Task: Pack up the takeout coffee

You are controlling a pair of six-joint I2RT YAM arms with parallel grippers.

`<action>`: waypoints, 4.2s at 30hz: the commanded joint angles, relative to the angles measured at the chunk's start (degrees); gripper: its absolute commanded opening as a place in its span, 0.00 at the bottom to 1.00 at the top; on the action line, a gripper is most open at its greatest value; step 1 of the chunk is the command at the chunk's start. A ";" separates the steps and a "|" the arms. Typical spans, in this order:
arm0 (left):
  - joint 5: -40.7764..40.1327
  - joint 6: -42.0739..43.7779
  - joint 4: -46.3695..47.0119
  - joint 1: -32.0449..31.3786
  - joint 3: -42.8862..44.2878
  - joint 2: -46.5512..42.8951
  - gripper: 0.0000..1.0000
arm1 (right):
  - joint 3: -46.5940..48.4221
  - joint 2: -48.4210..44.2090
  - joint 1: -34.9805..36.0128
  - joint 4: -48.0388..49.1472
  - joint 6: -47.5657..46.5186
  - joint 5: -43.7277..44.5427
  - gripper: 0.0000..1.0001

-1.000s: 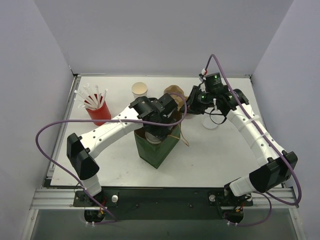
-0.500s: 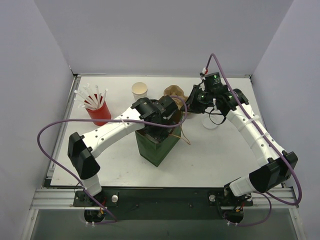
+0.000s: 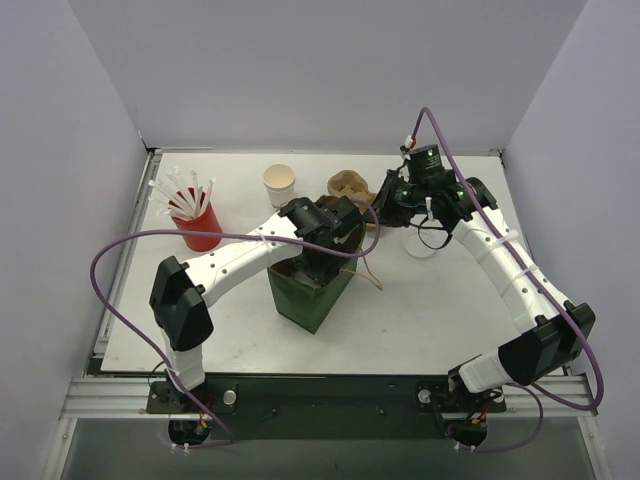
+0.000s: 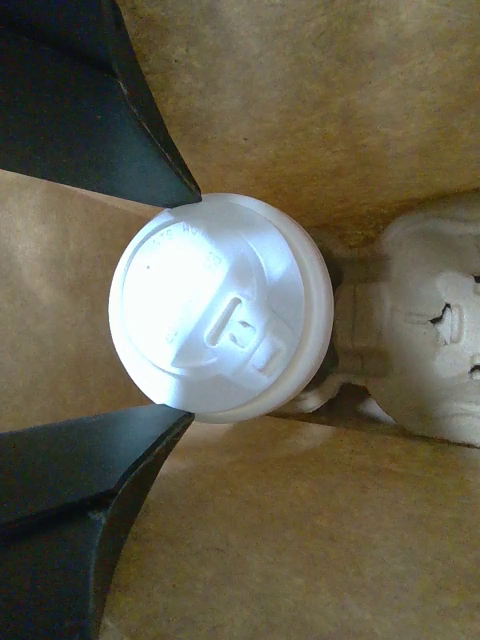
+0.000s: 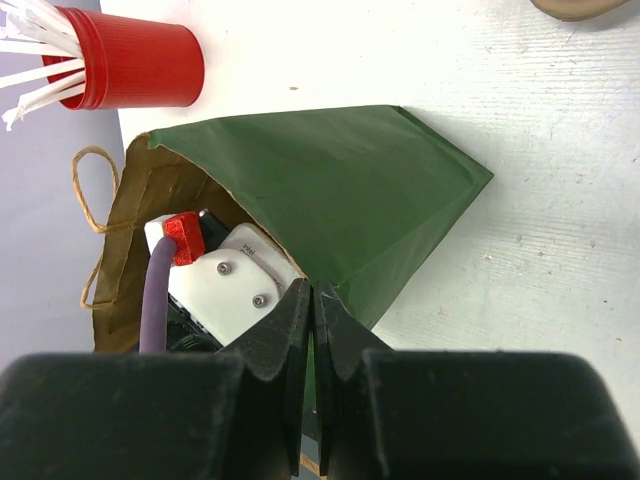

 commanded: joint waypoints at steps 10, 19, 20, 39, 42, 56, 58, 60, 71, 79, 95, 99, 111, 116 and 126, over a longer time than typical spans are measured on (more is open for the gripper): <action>0.98 0.57 -1.89 0.37 -1.19 1.12 0.32 | 0.56 -0.60 0.30 0.86 0.38 0.83 0.00; 1.33 0.74 -2.77 0.45 -1.63 0.33 0.32 | 0.47 -1.04 0.30 0.86 0.91 1.80 0.00; 1.25 0.75 -2.68 0.45 -1.89 0.33 0.32 | 0.47 -1.04 0.30 0.86 1.00 1.80 0.00; 2.04 -0.31 2.94 0.89 -7.78 -0.11 0.32 | 0.21 -1.40 0.21 0.86 1.00 1.71 0.00; 1.95 -0.66 3.73 0.98 -9.10 -0.29 0.32 | 0.20 -1.31 0.21 0.86 1.00 1.62 0.00; 1.16 -1.80 7.25 0.98 -13.67 -1.52 0.32 | 0.03 -1.40 0.30 0.77 0.83 1.62 0.00; 0.98 -1.72 6.99 0.98 -13.58 -1.34 0.32 | 0.12 -1.57 0.30 0.77 0.74 1.80 0.00; 0.98 -1.80 6.72 0.98 -13.58 -1.43 0.32 | 0.29 -1.48 0.30 0.69 0.74 1.89 0.00; 2.21 -1.19 5.76 0.89 -14.20 -1.87 0.32 | 0.64 -1.40 0.30 0.69 0.47 2.32 0.00; 1.86 -1.36 6.98 0.89 -16.04 -2.13 0.32 | 0.91 -1.74 0.39 0.51 0.47 2.59 0.00; -1.56 -3.12 11.20 0.19 -21.13 -6.26 0.31 | 0.38 -1.92 0.56 0.51 0.38 3.73 0.00; -2.27 -3.30 12.78 0.01 -22.98 -8.63 0.31 | 0.73 -1.57 0.48 0.51 0.39 3.91 0.00; -3.67 -3.65 14.72 -0.51 -26.50 -11.89 0.30 | 1.70 -0.69 -0.32 0.07 0.56 3.91 0.00; -3.41 -3.30 14.46 -0.51 -26.07 -10.92 0.31 | 2.40 -0.78 0.47 0.33 0.03 2.68 0.00; -2.97 -2.86 13.93 -0.51 -23.96 -10.39 0.34 | -0.58 -2.71 1.18 6.31 -0.41 -2.85 0.21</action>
